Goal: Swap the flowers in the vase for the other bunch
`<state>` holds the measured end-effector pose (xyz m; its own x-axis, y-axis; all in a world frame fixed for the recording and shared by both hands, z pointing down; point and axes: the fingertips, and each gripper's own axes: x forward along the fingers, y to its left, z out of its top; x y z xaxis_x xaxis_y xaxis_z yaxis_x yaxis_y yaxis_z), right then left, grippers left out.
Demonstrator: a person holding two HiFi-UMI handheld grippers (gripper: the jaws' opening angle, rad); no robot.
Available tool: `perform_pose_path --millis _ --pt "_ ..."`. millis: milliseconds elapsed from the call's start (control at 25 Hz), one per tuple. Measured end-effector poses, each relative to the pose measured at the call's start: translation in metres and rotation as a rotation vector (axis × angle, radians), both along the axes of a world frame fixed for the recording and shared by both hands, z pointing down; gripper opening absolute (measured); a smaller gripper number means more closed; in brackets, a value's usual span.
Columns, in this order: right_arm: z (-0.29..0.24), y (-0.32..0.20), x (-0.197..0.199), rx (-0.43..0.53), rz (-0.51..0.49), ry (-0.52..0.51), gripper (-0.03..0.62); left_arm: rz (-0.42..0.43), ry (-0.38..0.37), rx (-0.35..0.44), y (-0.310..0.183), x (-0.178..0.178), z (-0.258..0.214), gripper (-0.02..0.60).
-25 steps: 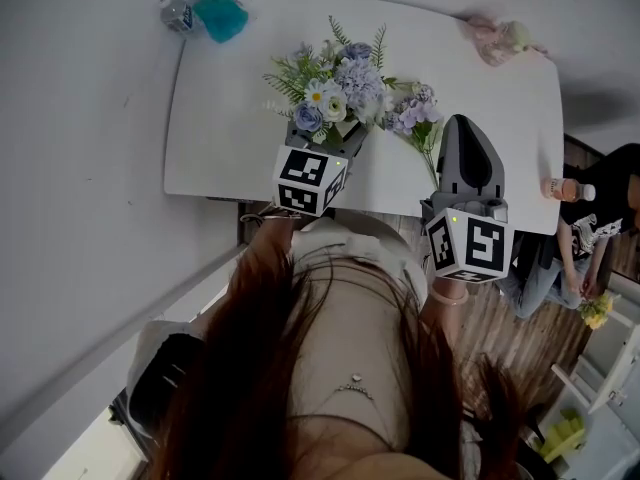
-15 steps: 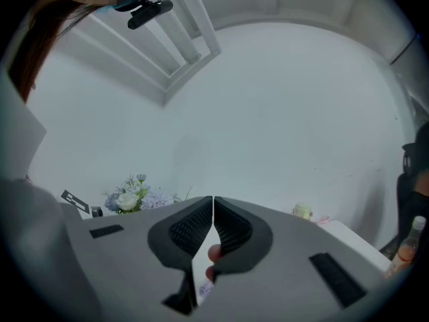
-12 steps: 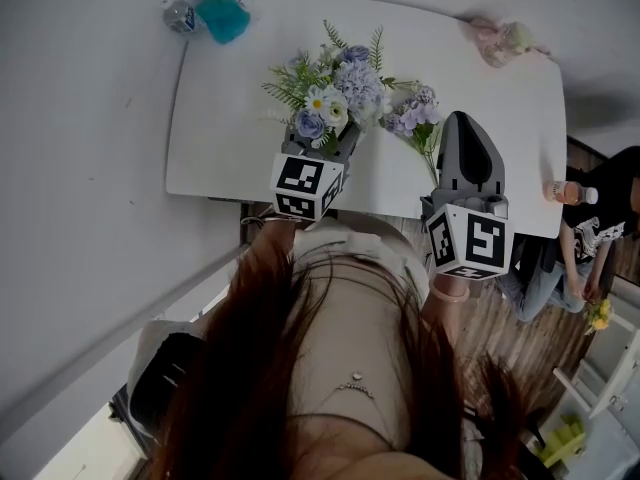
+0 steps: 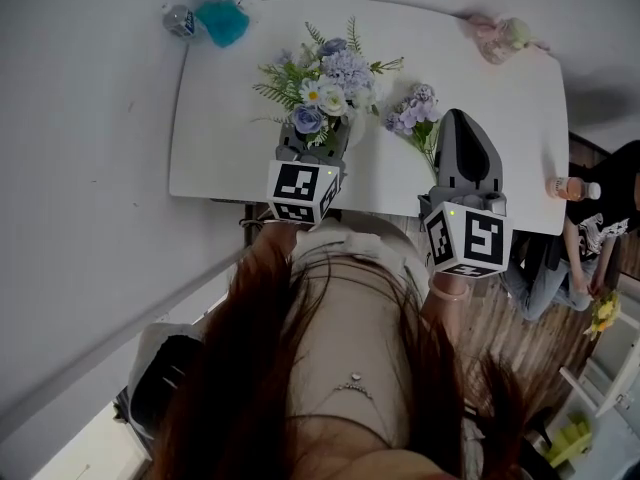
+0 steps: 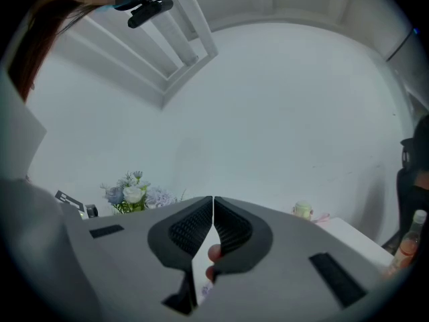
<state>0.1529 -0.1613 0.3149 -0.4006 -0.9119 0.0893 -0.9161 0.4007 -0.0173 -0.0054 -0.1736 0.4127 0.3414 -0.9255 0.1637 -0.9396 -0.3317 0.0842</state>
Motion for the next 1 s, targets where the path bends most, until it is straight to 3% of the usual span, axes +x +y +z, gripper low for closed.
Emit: perform_pose_path --millis 240,1000 --pt "0.001 0.005 -0.002 0.001 -0.006 -0.014 0.028 -0.007 -0.013 0.021 0.003 -0.002 -0.006 0.127" --pt "-0.01 0.012 0.009 0.024 -0.026 -0.097 0.028 0.012 0.099 0.095 0.017 0.001 -0.075 0.095"
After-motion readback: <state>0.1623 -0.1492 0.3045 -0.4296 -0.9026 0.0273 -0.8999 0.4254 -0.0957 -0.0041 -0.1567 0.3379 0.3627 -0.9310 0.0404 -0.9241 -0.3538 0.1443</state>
